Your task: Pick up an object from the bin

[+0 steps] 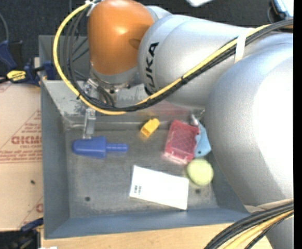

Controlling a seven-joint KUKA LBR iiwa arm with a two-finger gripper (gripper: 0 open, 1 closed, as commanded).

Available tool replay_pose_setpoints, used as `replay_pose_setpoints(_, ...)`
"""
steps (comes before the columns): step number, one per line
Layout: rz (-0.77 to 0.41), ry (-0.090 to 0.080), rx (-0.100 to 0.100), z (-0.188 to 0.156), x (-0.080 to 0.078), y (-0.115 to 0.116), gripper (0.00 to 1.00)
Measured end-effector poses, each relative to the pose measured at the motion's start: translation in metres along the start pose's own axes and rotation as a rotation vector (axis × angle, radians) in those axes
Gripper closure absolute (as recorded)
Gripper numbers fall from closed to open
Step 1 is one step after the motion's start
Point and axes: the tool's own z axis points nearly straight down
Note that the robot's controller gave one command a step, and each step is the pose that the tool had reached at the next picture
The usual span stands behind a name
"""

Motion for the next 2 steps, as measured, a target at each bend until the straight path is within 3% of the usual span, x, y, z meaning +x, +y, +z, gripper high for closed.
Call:
replay_pose_setpoints(1,-0.338,-0.002,0.003,0.0057,0.0132,-0.1307,1.00)
replay_pose_setpoints(2,-0.341,-0.004,-0.001,0.0051,0.0134,-0.1267,1.00)
